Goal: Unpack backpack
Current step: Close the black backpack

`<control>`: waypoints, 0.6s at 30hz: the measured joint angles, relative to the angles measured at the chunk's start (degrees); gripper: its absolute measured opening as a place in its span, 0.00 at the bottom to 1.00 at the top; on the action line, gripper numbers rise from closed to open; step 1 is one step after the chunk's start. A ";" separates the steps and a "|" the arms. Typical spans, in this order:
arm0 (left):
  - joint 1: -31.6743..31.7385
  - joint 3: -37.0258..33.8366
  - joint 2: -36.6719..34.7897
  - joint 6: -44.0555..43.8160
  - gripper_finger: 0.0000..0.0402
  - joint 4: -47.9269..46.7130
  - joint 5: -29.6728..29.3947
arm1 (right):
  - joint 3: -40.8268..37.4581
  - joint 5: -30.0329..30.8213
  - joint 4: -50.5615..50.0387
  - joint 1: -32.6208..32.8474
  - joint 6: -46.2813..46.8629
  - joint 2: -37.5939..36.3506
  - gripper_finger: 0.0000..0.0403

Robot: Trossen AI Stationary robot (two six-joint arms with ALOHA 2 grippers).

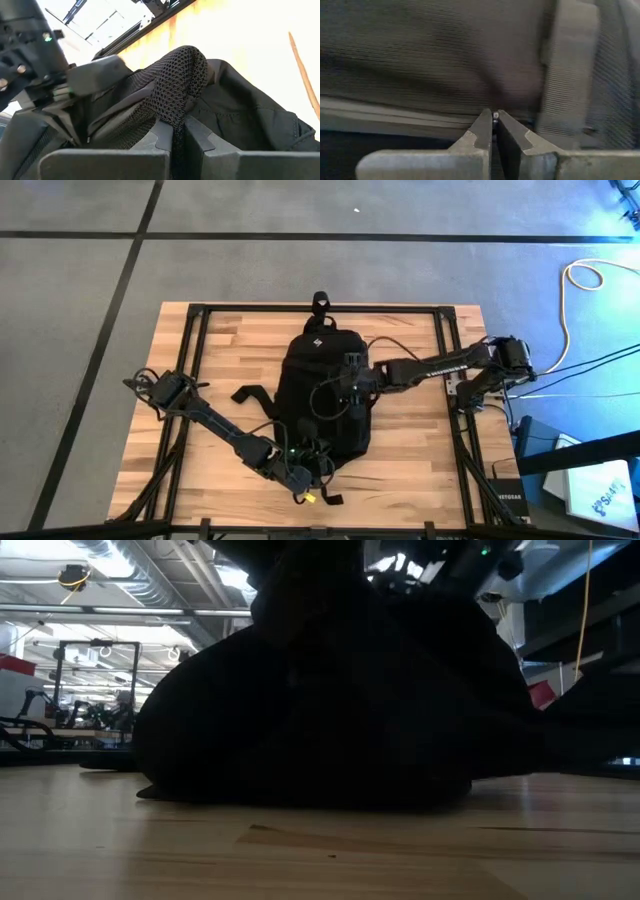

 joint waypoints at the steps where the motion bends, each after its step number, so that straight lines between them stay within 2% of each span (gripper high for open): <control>1: -0.01 0.00 0.00 -0.07 0.00 0.00 0.03 | 0.00 -0.34 0.08 -1.03 -0.25 0.00 0.00; 10: -0.02 0.02 0.00 -0.17 0.00 0.00 0.05 | 0.00 -1.60 0.78 -9.28 -5.79 0.00 0.00; 18: 0.00 0.04 -0.09 -0.50 0.00 -0.05 -0.12 | -0.02 -2.13 3.33 -14.07 -10.81 0.00 0.00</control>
